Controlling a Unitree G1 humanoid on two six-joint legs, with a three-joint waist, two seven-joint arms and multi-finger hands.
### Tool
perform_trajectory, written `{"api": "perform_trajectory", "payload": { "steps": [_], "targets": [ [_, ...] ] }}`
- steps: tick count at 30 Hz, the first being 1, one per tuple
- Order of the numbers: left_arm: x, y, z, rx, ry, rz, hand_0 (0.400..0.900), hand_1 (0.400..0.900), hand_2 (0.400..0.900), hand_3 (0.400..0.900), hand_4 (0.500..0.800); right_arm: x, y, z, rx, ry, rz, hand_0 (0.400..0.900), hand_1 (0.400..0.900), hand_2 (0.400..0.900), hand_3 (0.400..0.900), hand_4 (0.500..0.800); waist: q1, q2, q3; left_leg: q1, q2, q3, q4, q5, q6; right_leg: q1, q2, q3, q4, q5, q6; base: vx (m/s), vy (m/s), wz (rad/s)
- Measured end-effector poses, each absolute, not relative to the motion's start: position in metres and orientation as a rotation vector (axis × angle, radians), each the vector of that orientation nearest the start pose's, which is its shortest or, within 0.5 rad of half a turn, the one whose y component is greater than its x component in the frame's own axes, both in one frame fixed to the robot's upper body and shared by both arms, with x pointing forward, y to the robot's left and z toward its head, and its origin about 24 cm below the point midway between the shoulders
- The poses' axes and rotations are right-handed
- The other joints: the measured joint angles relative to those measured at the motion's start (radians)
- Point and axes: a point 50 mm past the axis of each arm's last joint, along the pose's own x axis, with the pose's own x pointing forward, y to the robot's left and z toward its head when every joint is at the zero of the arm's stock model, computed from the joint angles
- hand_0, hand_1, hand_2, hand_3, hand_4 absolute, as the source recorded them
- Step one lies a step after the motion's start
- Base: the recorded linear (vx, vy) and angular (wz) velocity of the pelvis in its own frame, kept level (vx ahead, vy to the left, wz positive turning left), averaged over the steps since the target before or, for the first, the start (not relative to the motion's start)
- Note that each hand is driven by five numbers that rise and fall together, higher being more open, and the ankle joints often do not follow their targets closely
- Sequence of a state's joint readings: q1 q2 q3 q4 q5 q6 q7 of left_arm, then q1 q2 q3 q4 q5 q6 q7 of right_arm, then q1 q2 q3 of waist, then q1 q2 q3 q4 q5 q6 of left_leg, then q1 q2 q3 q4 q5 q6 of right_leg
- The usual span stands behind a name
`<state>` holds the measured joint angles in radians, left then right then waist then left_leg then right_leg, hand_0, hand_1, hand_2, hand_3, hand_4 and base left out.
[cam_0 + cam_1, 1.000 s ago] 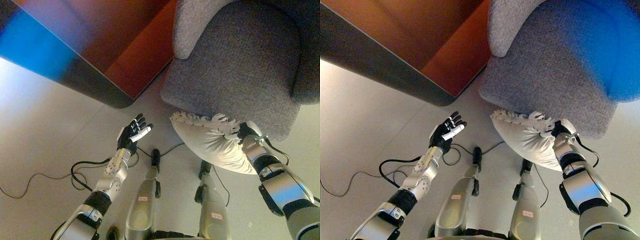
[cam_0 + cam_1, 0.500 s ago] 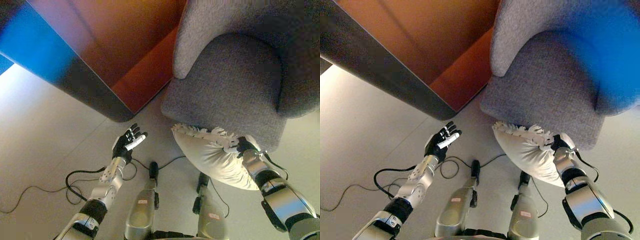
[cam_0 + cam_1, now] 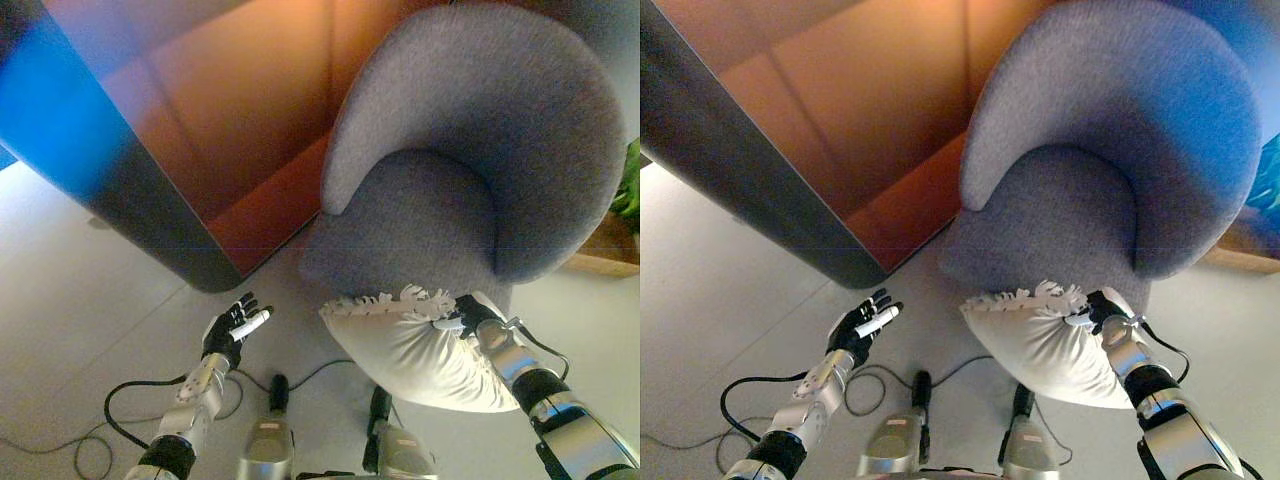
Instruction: Pick up the pillow and put it on the sofa.
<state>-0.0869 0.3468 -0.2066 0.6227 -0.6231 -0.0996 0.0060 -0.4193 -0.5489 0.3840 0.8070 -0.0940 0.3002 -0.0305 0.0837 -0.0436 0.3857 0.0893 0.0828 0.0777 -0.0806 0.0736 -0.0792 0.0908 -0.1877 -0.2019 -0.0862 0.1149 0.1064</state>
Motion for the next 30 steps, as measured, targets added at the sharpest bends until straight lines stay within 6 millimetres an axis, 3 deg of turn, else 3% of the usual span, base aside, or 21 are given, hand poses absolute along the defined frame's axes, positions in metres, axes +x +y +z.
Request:
{"api": "perform_trajectory", "payload": {
  "steps": [7,15,22,30],
  "targets": [
    [0.21,0.224,-0.077,-0.182,0.557,0.112,0.9,0.9,0.9,0.9,0.8,0.29,-0.28,-0.012,-0.875,0.742,0.034,0.4,0.4,0.4,0.4,0.5,0.0,-0.01,-0.093,0.016,0.003,0.001,-0.01,-0.006,0.002,0.015,0.001,0.001,-0.001,-0.004,0.002,0.02,0.007,-0.01],
    [0.192,0.231,-0.093,-0.169,0.646,0.141,0.9,0.9,0.9,0.9,0.8,0.296,-0.308,0.014,-0.952,0.759,0.019,0.4,0.4,0.4,0.4,0.5,0.003,-0.011,-0.148,0.017,0.004,0.001,-0.01,-0.007,0.001,0.016,0.001,0.0,-0.001,-0.009,0.008,0.0,0.003,0.01],
    [0.185,0.232,-0.097,-0.174,0.671,0.136,0.9,0.9,0.9,0.9,0.8,0.323,-0.326,0.063,-0.987,0.709,-0.031,0.4,0.4,0.4,0.4,0.5,0.006,-0.012,-0.16,0.017,0.004,0.0,-0.007,-0.004,0.005,0.016,0.002,-0.002,-0.001,-0.006,0.005,0.0,0.001,0.0],
    [0.175,0.235,-0.106,-0.173,0.717,0.15,0.9,0.9,0.9,0.9,0.8,0.35,-0.347,0.136,-1.071,0.663,-0.125,0.4,0.4,0.4,0.4,0.5,0.012,-0.013,-0.194,0.015,0.004,-0.003,-0.001,-0.005,0.004,0.017,0.002,-0.005,-0.002,-0.007,0.005,0.04,-0.002,0.02]
  ]
}}
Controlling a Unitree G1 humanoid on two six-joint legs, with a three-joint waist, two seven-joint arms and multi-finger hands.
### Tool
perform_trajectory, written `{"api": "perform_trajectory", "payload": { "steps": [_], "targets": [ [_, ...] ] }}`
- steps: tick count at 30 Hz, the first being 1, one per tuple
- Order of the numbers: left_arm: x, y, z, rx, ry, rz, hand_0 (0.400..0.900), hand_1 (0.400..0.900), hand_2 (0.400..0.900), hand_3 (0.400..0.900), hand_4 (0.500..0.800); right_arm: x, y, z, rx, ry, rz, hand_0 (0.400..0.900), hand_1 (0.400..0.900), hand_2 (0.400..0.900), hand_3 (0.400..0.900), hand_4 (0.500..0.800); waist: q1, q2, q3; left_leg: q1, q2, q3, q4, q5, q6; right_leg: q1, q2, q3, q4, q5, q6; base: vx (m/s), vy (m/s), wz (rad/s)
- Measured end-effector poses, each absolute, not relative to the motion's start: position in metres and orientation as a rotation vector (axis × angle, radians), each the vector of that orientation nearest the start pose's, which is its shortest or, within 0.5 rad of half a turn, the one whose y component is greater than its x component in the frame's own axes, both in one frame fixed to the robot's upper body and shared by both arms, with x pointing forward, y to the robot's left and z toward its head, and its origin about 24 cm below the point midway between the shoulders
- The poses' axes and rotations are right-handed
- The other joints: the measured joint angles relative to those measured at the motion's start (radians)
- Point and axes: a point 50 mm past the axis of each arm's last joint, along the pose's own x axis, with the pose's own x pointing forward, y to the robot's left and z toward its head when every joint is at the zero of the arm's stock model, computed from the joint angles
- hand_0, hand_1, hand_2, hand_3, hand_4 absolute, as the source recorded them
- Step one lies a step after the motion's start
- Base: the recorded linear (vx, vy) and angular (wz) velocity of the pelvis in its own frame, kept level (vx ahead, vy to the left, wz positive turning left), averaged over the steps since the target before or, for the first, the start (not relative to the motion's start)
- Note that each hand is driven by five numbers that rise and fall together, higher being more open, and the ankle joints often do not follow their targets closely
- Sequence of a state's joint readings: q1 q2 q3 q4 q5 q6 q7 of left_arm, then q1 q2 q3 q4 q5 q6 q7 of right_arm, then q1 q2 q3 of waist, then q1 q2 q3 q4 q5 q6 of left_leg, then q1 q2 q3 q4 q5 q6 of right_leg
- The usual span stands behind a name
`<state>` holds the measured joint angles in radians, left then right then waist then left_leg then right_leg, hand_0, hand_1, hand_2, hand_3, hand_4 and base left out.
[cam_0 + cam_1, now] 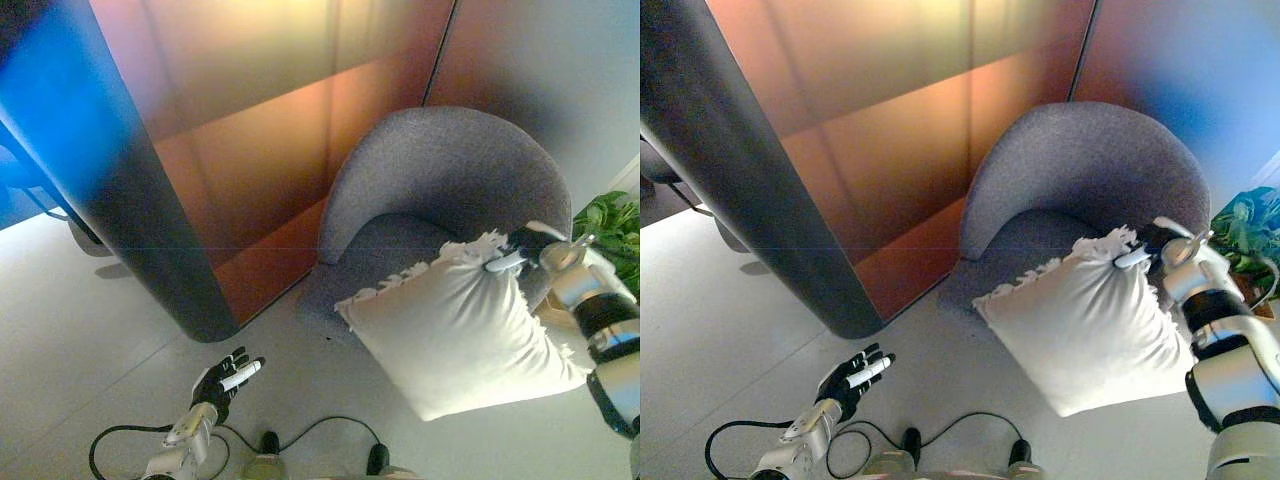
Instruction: Pick up the pillow and put it on the sofa.
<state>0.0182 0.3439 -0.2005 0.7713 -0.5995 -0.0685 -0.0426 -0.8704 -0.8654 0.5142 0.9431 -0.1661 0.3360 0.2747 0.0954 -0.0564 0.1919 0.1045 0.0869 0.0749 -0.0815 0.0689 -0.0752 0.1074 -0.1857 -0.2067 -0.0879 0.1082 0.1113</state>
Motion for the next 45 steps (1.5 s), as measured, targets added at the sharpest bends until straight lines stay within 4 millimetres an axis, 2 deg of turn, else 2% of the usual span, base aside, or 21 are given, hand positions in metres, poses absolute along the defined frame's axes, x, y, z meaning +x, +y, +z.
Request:
{"api": "perform_trajectory", "payload": {
  "steps": [4,7,15,17,21,22,23,24,30,40,45],
  "targets": [
    [0.171,0.236,-0.109,-0.168,0.736,0.153,0.9,0.9,0.9,0.9,0.8,0.351,-0.361,0.165,-1.107,0.654,-0.183,0.4,0.4,0.4,0.4,0.5,0.015,-0.002,-0.018,-0.001,0.001,-0.002,0.0,-0.001,-0.001,0.0,0.0,-0.003,-0.002,-0.003,0.001,0.07,-0.009,0.03],
    [0.166,0.237,-0.111,-0.17,0.748,0.153,0.9,0.9,0.9,0.9,0.8,0.35,-0.367,0.177,-1.12,0.655,-0.21,0.4,0.4,0.4,0.4,0.5,0.02,-0.006,-0.033,-0.005,0.001,-0.008,0.0,-0.002,-0.001,0.0,0.001,-0.008,-0.002,-0.006,0.001,0.1,-0.032,0.04],
    [0.156,0.236,-0.112,-0.17,0.762,0.12,0.9,0.9,0.9,0.9,0.8,0.344,-0.376,0.167,-1.094,0.724,-0.236,0.4,0.4,0.4,0.4,0.5,0.048,-0.012,-0.044,-0.024,0.006,-0.023,0.0,0.002,-0.002,-0.009,0.006,-0.022,-0.002,-0.008,-0.002,0.0,-0.058,0.11],
    [0.161,0.236,-0.108,-0.147,0.743,0.09,0.9,0.9,0.9,0.9,0.8,0.345,-0.375,0.163,-1.101,0.717,-0.287,0.4,0.4,0.4,0.4,0.5,0.053,-0.017,-0.054,-0.075,0.01,-0.036,0.001,0.019,-0.01,-0.056,0.012,-0.032,-0.001,-0.005,-0.005,-0.46,-0.125,0.09],
    [0.195,0.23,-0.09,-0.136,0.636,0.02,0.9,0.9,0.9,0.9,0.8,0.349,-0.375,0.172,-1.119,0.644,-0.444,0.4,0.4,0.4,0.4,0.5,0.078,-0.009,-0.041,-0.223,0.02,-0.063,0.002,0.068,-0.015,-0.191,0.031,-0.049,0.001,0.032,-0.023,-0.37,-0.069,0.01],
    [0.204,0.226,-0.084,-0.142,0.597,0.007,0.9,0.9,0.9,0.9,0.8,0.352,-0.373,0.18,-1.108,0.606,-0.484,0.529,0.529,0.529,0.529,0.578,0.08,0.001,-0.018,-0.242,0.021,-0.071,0.002,0.076,-0.015,-0.206,0.032,-0.055,0.001,0.037,-0.022,-0.17,-0.003,-0.02],
    [0.21,0.223,-0.077,-0.152,0.559,-0.001,0.9,0.9,0.9,0.9,0.8,0.355,-0.371,0.189,-1.094,0.57,-0.511,0.802,0.802,0.802,0.802,0.741,0.085,0.011,0.004,-0.252,0.022,-0.073,0.002,0.08,-0.012,-0.216,0.033,-0.056,0.001,0.04,-0.02,-0.11,0.024,-0.03],
    [0.216,0.221,-0.071,-0.155,0.523,-0.01,0.9,0.9,0.9,0.9,0.8,0.358,-0.369,0.198,-1.086,0.534,-0.533,0.9,0.9,0.9,0.9,0.8,0.091,0.018,0.027,-0.258,0.023,-0.073,0.002,0.082,-0.013,-0.222,0.033,-0.055,0.001,0.043,-0.017,-0.06,0.037,-0.03],
    [0.23,0.22,-0.053,-0.165,0.431,0.0,0.9,0.9,0.9,0.9,0.8,0.365,-0.361,0.226,-1.081,0.439,-0.583,0.9,0.9,0.9,0.9,0.8,0.11,0.023,0.105,-0.268,0.023,-0.076,0.002,0.082,-0.017,-0.23,0.031,-0.056,-0.001,0.044,-0.016,0.02,0.036,-0.02],
    [0.245,0.223,-0.04,-0.166,0.381,0.0,0.9,0.9,0.9,0.9,0.8,0.362,-0.366,0.227,-1.087,0.458,-0.647,0.9,0.9,0.9,0.9,0.8,0.11,0.022,0.123,-0.251,0.016,-0.074,0.002,0.078,-0.015,-0.212,0.028,-0.054,0.001,0.043,-0.026,0.0,0.0,0.0],
    [0.242,0.225,-0.042,-0.166,0.392,0.007,0.9,0.9,0.9,0.9,0.8,0.359,-0.37,0.228,-1.098,0.441,-0.716,0.9,0.9,0.9,0.9,0.8,0.103,0.022,0.123,-0.22,0.018,-0.072,0.002,0.069,-0.019,-0.181,0.028,-0.053,0.0,0.034,-0.015,0.08,-0.004,0.0]
  ]
}}
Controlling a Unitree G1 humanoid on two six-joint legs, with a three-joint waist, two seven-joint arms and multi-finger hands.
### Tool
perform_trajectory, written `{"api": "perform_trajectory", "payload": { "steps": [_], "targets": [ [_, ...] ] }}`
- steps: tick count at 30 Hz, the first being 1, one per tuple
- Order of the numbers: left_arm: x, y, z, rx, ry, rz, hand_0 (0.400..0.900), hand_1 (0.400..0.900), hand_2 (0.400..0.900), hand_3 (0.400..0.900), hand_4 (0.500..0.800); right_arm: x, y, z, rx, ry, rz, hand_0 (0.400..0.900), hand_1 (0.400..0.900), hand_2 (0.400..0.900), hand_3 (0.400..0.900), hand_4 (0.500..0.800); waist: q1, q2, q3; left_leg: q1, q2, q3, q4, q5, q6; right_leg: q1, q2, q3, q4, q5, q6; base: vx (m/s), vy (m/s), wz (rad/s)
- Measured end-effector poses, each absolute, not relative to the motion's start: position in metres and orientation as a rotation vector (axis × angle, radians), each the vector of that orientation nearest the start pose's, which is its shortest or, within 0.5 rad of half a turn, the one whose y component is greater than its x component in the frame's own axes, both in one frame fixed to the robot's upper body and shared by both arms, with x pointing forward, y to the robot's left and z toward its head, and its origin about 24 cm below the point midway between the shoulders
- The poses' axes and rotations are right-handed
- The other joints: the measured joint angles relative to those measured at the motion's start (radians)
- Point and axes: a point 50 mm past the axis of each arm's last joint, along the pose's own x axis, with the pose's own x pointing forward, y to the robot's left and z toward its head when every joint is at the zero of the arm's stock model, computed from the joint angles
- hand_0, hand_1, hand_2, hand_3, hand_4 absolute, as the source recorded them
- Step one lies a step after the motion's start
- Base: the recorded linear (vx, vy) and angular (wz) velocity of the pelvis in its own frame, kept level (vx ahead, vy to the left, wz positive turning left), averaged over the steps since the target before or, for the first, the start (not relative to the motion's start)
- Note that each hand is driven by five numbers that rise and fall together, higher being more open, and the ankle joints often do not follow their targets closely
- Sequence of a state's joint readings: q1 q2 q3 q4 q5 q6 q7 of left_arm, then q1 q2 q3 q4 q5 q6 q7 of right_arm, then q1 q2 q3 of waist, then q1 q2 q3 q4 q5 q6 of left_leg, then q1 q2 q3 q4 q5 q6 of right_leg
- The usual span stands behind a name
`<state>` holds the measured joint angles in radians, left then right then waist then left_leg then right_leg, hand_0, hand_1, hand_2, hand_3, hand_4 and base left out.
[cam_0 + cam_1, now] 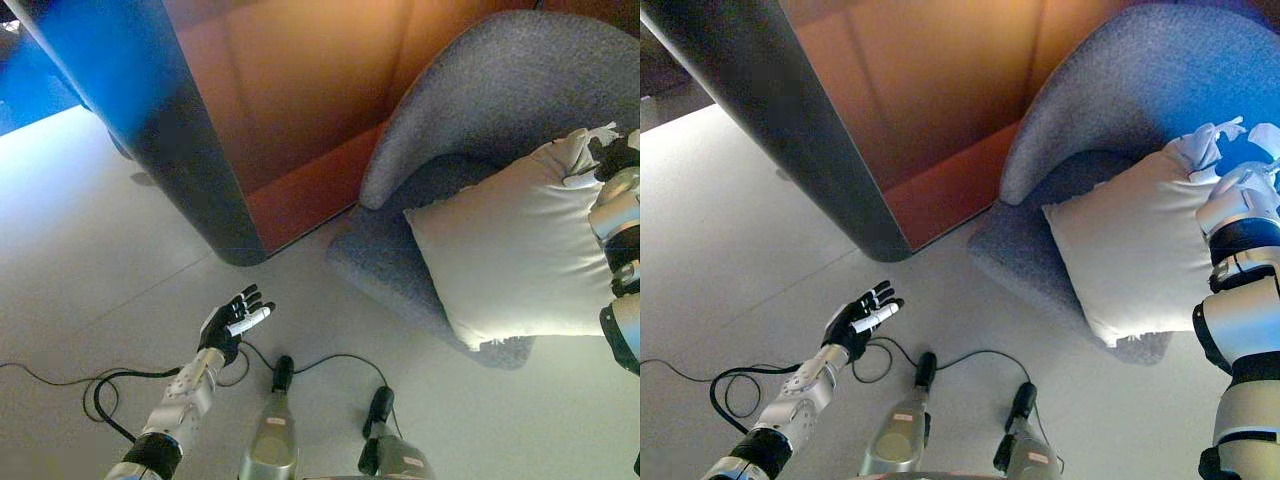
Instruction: Pick up the pillow and put it on the sofa.
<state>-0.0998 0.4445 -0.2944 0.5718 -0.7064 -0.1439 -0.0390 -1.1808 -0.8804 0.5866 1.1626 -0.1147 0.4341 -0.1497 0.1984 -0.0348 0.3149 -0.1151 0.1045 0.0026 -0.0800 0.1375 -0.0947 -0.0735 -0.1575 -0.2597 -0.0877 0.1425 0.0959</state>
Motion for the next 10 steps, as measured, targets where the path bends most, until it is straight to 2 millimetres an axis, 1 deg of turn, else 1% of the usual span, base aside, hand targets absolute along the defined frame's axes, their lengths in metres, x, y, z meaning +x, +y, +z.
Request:
{"api": "perform_trajectory", "payload": {
  "steps": [6,10],
  "targets": [
    [0.236,0.2258,-0.0469,-0.167,0.419,0.01,0.9,0.9,0.9,0.9,0.8,0.3556,-0.3746,0.2321,-1.107,0.409,-0.785,0.9,0.9,0.9,0.9,0.8,-0.004,0.0,0.0,0.034,0.0,0.005,0.0,-0.007,0.005,0.03,-0.006,0.005,-0.001,-0.002,0.002,0.08,0.016,-0.02],
    [0.2323,0.2269,-0.05,-0.17,0.439,0.014,0.9,0.9,0.9,0.9,0.8,0.3538,-0.3768,0.2269,-1.131,0.422,-0.782,0.9,0.9,0.9,0.9,0.8,-0.005,0.0,0.0,0.058,-0.002,0.011,0.0,-0.012,0.008,0.051,-0.009,0.009,-0.002,-0.005,0.002,0.08,0.002,-0.03]
  ]
}}
